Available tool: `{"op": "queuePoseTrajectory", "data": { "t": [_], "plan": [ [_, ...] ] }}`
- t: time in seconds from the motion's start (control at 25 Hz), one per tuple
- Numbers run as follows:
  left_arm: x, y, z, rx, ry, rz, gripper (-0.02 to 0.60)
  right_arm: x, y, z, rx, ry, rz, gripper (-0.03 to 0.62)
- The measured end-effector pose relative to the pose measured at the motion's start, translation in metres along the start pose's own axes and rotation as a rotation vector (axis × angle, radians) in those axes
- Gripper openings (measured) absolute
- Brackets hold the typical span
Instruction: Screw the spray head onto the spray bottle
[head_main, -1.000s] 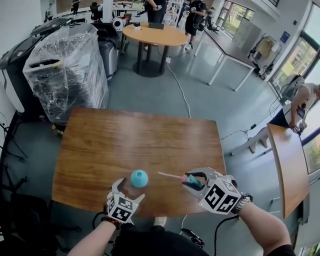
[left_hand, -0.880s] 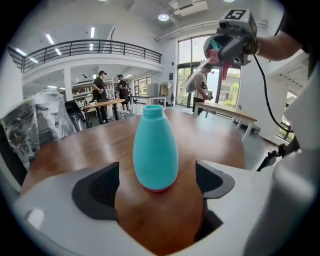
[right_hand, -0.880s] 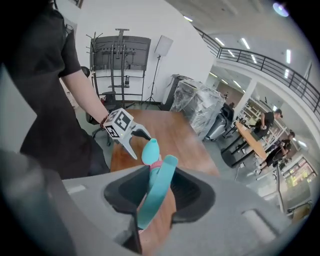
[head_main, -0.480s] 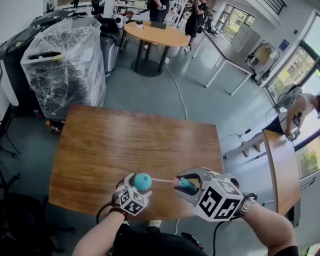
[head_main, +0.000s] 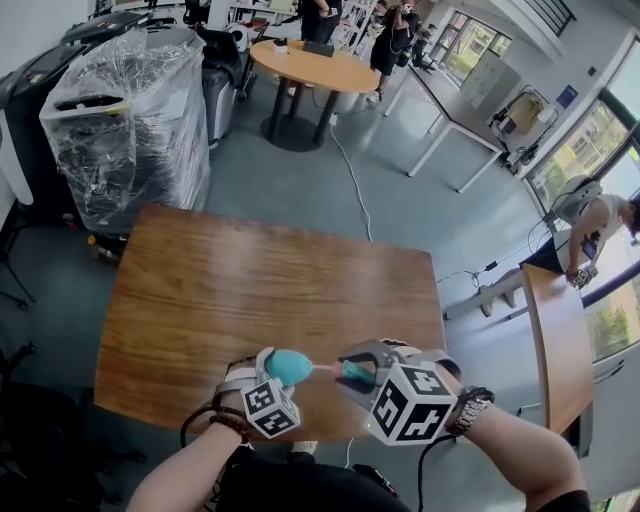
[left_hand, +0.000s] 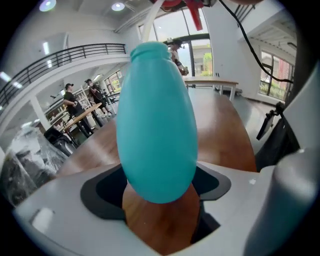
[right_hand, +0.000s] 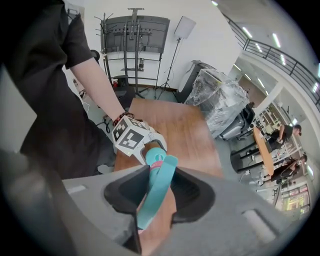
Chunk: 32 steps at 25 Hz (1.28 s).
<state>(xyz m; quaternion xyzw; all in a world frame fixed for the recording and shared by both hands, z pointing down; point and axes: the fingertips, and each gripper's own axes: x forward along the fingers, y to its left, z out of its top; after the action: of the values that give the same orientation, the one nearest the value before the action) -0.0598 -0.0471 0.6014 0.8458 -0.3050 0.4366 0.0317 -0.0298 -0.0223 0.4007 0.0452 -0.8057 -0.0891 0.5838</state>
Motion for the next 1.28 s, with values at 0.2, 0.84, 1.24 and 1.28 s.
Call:
{"op": "queuePoseTrajectory", "data": {
  "t": [0.2, 0.84, 1.24, 1.28],
  "plan": [
    [-0.023, -0.010, 0.011, 0.142, 0.113, -0.033, 0.432, 0.015, 0.014, -0.006, -0.071, 0.004, 0.000, 0.120],
    [-0.060, -0.022, 0.034, 0.304, 0.230, -0.038, 0.423, 0.016, 0.040, -0.019, -0.390, 0.025, -0.030, 0.120],
    [-0.067, 0.003, 0.044, 0.357, 0.217, 0.160, 0.410, 0.013, 0.017, -0.028, 0.478, -0.081, 0.132, 0.120],
    [-0.067, 0.005, 0.044, 0.374, 0.222, 0.182, 0.410, 0.014, 0.015, -0.030, 0.642, -0.103, 0.171, 0.120]
  ]
}}
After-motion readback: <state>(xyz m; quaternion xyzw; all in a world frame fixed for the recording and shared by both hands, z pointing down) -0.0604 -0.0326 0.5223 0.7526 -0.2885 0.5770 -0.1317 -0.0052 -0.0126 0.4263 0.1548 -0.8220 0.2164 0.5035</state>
